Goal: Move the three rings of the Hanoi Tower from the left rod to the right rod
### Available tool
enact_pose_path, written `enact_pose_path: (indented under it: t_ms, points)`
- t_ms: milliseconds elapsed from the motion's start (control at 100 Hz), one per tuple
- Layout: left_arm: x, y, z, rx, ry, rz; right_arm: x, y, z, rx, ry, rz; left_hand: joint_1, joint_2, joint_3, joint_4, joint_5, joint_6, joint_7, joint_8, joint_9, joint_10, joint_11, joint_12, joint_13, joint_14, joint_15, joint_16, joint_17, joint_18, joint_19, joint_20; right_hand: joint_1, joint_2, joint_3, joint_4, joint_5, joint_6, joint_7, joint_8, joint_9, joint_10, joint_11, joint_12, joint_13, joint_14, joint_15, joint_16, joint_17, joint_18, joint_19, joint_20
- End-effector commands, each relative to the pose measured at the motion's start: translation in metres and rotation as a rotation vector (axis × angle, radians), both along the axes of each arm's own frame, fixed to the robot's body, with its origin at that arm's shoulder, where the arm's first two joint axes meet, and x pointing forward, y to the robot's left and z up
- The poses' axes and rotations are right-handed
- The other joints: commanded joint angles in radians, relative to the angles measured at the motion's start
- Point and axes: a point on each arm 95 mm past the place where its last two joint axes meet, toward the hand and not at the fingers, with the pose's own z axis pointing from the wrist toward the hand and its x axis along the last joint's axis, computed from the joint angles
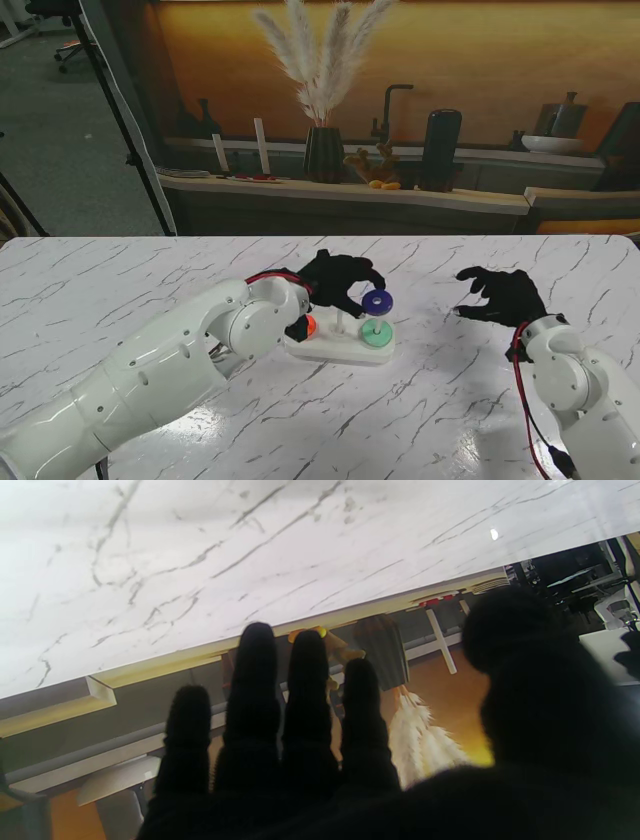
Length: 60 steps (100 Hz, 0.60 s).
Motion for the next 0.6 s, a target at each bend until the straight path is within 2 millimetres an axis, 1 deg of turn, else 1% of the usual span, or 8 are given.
enact_pose_path:
  t_ms: [0, 590]
  points:
    - [-0.0019, -0.0063, -0.0016, -0.002, 0.01, -0.026, -0.0029, 0.0022, -0.0033, 0.001, 0.004, 0.006, 0.046, 0.062, 0.031, 0.0, 0.094, -0.06, 0.127, 0.057, 0.004, 0.0, -0.007, 0.004, 0.01, 0.006, -0.001, 0.013, -0.014, -0.006, -0.024, -0.009, 0.008, 0.011, -0.012, 0.017, 0.009, -0.027, 0.009, 0.007, 0.016, -0.017, 0.018, 0.011, 0.011, -0.006, 0.019, 0.014, -0.013, 0.323, 0.015, 0.0]
    - [-0.0014, -0.0122, -0.0093, 0.009, 0.023, -0.036, -0.0042, -0.0008, -0.0029, -0.003, 0.004, 0.001, 0.043, 0.063, 0.031, -0.001, 0.092, -0.057, 0.128, 0.055, 0.004, 0.0, -0.007, 0.005, 0.01, 0.007, -0.001, 0.014, -0.013, -0.006, -0.027, -0.007, 0.01, 0.011, -0.013, 0.017, 0.009, -0.027, 0.01, 0.006, 0.016, -0.017, 0.018, 0.011, 0.011, -0.007, 0.019, 0.014, -0.012, 0.323, 0.015, 0.0]
